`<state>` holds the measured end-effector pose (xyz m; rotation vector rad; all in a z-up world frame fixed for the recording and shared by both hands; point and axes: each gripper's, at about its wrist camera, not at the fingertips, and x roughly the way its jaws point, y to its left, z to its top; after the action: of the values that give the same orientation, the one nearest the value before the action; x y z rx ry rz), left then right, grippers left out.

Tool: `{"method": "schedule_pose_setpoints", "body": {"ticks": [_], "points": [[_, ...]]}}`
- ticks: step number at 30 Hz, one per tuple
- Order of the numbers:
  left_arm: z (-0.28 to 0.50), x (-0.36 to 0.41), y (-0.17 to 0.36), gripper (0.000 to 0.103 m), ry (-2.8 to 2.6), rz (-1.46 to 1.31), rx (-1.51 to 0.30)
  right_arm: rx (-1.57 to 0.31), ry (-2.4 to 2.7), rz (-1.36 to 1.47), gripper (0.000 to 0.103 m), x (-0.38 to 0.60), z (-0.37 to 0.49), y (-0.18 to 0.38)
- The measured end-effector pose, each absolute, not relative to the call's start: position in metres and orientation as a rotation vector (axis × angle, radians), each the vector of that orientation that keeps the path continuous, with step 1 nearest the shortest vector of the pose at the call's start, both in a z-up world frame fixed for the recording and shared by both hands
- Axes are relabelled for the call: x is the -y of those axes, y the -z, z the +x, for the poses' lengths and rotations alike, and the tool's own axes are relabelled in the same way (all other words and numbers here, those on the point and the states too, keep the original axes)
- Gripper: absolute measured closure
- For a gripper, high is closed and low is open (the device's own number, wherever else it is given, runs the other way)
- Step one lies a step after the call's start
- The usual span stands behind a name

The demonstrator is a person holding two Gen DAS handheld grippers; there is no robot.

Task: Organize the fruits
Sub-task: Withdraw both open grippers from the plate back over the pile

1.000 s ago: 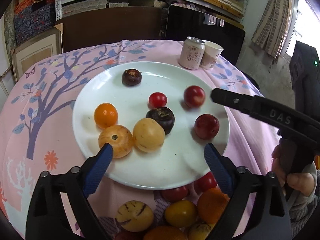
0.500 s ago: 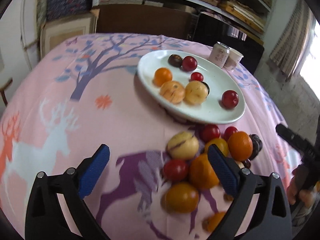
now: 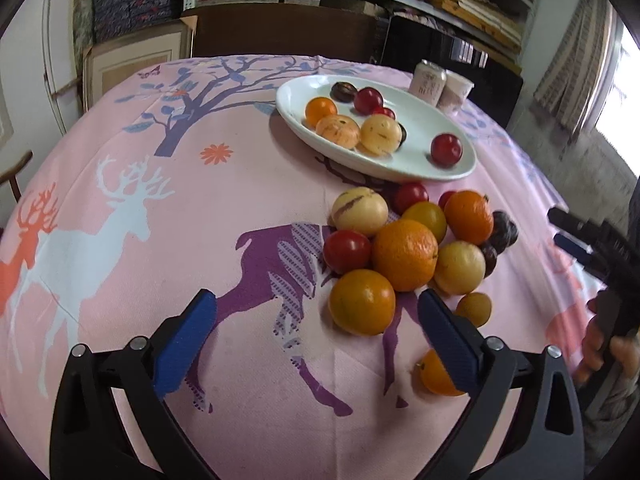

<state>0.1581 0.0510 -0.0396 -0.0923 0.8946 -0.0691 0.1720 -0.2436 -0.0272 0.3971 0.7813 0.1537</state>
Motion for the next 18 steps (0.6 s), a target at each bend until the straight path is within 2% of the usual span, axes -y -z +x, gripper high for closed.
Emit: {"method": "schedule_pose_setpoints", "body": {"ticks": [5,18], "points": [[0.162,-0.04,0.049,0.004,-0.007,0.04,-0.924,-0.802,-0.161,0.437,0.008,0.247,0.173,0.03],[0.137,-0.083,0.047,0.004,-0.121,-0.041,-0.912,-0.8,-0.178,0.457,0.008,0.248,0.172,0.029]]}}
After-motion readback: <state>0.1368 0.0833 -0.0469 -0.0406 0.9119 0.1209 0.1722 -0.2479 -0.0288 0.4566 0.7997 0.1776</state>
